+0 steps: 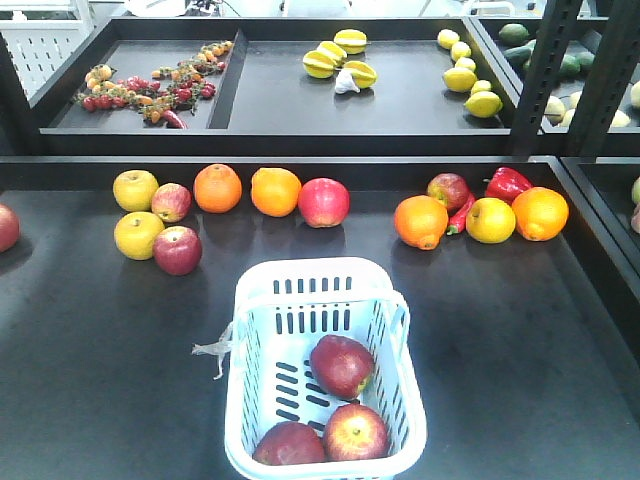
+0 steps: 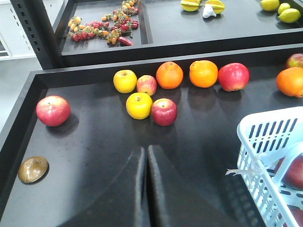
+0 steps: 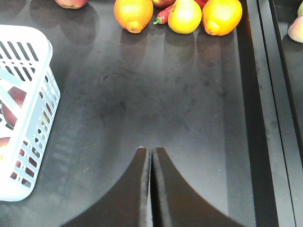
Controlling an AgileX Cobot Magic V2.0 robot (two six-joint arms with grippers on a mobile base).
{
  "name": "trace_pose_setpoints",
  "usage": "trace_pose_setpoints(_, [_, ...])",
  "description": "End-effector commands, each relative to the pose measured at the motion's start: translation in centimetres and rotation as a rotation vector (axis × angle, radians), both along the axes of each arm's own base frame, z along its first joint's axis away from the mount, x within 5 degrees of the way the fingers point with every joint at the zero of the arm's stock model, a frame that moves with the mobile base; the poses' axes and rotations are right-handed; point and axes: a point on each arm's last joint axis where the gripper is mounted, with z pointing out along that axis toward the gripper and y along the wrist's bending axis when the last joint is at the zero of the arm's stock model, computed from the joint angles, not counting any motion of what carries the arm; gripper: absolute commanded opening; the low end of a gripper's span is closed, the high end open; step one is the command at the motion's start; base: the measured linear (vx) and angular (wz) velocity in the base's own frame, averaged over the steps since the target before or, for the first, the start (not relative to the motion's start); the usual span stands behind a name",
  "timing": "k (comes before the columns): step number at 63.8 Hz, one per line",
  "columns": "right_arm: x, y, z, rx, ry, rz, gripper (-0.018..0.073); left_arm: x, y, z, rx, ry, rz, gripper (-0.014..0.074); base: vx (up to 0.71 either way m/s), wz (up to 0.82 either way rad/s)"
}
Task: Pick three apples into basket with both arms
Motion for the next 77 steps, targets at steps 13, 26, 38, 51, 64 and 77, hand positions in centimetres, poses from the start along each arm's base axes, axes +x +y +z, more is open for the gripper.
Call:
trace_pose_setpoints(13, [0.4,-0.2,1.4,-0.011,-0.096,-0.013,-0.0009,0.1,0.0,1.3,-0.015,-0.083,-0.008,-0.0008,0.00,0.00])
trace_pose_setpoints(26, [0.4,-0.2,1.4,-0.011,-0.095,-0.013,-0.0009,0.2,-0.1,1.4,-0.019,-0.103,-0.015,-0.0008,0.00,0.00])
trace_pose_setpoints(38, [0.4,-0.2,1.4,-0.011,-0.094,-0.013,-0.0009,0.6,-0.6,-0.3,-0.028,-0.210,-0.064,-0.0008,0.00,0.00])
trace_pose_setpoints(51, [0.4,-0.2,1.4,-0.011,-0.094,-0.013,-0.0009,0.8,-1.0,-4.4,-0.044,-0.364,-0.101,-0.0008,0.00,0.00])
trace_pose_setpoints(64, [0.3,-0.2,1.3,-0.009,-0.080,-0.010,-0.0009,0.6,-1.0,-9.2,-0.102,-0.416,-0.086,-0.0008,0.00,0.00])
trace_pose_setpoints(77, [0.2,-0.1,1.3,-0.009,-0.074,-0.009,-0.0009,0.2,-0.6,-13.4,-0.149,-0.407,-0.021,-0.0008,0.00,0.00])
